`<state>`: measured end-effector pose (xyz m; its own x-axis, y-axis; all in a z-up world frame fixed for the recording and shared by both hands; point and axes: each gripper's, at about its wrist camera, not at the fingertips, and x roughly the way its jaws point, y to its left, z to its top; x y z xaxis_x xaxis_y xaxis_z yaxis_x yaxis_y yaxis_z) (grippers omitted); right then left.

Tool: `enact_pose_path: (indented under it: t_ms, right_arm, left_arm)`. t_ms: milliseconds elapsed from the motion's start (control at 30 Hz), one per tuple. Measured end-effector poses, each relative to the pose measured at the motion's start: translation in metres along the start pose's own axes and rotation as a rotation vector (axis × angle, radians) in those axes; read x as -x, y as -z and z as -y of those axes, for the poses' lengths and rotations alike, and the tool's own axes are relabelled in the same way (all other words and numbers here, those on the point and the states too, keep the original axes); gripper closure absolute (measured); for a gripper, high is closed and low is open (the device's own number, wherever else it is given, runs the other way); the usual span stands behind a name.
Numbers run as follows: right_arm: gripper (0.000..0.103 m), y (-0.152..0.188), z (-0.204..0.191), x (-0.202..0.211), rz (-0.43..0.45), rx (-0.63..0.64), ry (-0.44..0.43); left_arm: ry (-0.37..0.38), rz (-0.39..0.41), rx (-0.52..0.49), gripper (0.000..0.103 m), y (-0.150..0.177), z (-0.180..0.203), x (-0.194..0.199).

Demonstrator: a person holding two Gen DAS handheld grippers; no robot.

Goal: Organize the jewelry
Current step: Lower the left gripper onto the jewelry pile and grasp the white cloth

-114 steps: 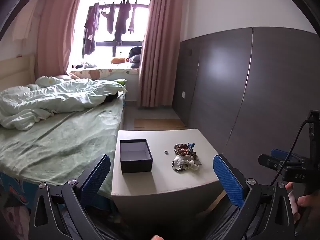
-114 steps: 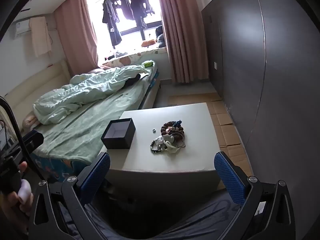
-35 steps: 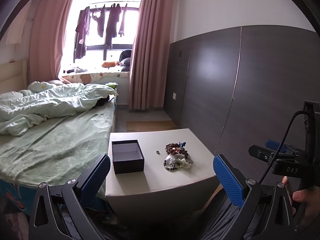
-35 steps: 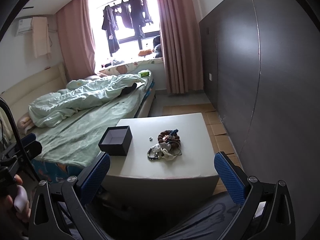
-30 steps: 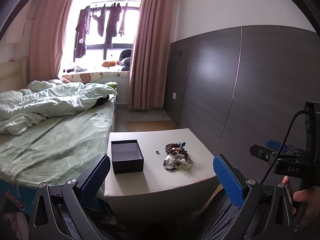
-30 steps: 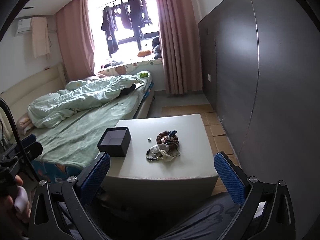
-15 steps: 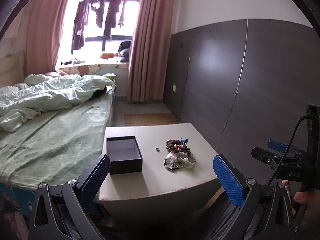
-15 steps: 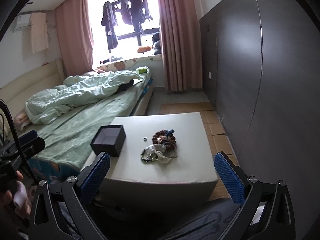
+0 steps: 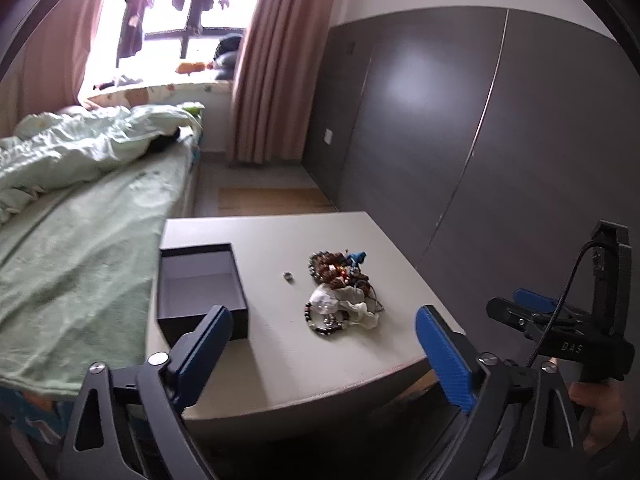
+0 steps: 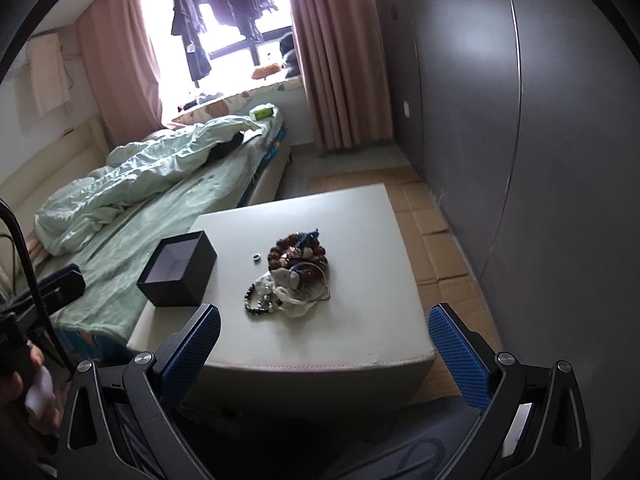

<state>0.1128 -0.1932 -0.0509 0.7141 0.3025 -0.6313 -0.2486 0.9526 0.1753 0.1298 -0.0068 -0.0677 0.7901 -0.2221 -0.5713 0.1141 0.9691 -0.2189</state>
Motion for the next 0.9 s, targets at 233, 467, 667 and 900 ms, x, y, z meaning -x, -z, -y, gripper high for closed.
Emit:
enact_pose_path:
  t_ms: [233, 467, 667, 900]
  right_arm:
    - [0.0, 0.0, 0.023, -0.039, -0.062, -0.05, -0.017]
    - [0.005, 0.003, 0.041, -0.066, -0.111, -0.068, -0.023]
    - [0.006, 0.006, 0.06, -0.082, -0.144, -0.095, -0.013]
    - [0.006, 0.008, 0.073, -0.098, -0.17, -0.114, -0.028]
  left_arm:
    - [0.061, -0.094, 0.021, 0.018, -0.002, 0.002, -0.05]
    - [0.11, -0.182, 0.009, 0.022, -0.002, 0.014, -0.103]
    - [0.133, -0.262, 0.002, 0.027, 0.002, 0.024, -0.146]
    - [0.128, -0.334, 0.018, 0.04, 0.012, 0.027, -0.189]
